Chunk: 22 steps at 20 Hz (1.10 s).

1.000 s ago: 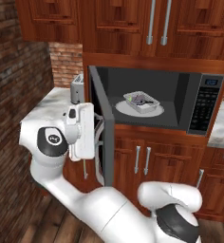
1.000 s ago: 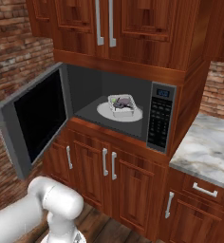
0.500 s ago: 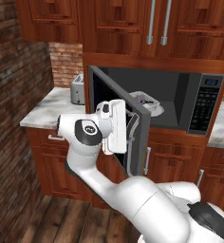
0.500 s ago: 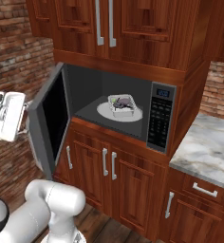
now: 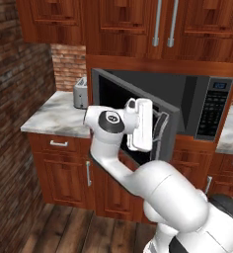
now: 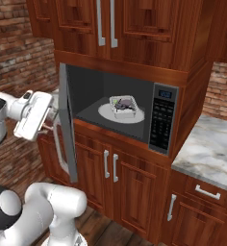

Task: Place the tupperware containing the fish and eggplant meal in the microwave. Close the microwave door and press the start button to reheat the meal.

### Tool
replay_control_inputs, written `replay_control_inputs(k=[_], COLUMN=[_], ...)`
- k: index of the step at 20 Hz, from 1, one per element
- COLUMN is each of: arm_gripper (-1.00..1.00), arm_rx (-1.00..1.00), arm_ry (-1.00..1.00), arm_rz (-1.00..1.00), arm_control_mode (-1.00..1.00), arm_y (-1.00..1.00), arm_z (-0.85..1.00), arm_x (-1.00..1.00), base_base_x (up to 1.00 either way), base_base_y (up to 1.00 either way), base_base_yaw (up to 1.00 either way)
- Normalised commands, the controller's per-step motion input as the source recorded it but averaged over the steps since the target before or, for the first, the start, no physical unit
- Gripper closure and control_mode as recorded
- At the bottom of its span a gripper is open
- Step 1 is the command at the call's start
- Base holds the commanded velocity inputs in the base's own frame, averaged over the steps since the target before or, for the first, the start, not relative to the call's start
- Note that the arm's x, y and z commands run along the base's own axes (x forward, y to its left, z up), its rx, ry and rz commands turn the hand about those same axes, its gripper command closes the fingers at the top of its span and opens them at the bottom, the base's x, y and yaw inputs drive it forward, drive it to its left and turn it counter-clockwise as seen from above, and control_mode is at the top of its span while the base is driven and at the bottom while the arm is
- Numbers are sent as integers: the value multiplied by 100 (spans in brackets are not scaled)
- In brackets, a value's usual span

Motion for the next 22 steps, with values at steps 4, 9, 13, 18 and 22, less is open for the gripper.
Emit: replay_control_inputs(k=[4, 9, 13, 18, 22], arm_gripper=[-100, -100, -100, -100, -100], arm_rx=[-3, -4, -2, 0, 0], arm_ry=[19, 17, 7, 0, 0], arm_rz=[-16, -13, -5, 0, 0], arm_control_mode=[-100, -100, -100, -100, -100], arm_y=[-61, -57, -56, -43, -28], arm_z=[0, 0, 0, 0, 0], arm_x=[0, 2, 16, 43, 60], base_base_x=[0, 0, 0, 0, 0], base_base_y=[0, 0, 0, 0, 0], base_base_yaw=[0, 0, 0, 0, 0])
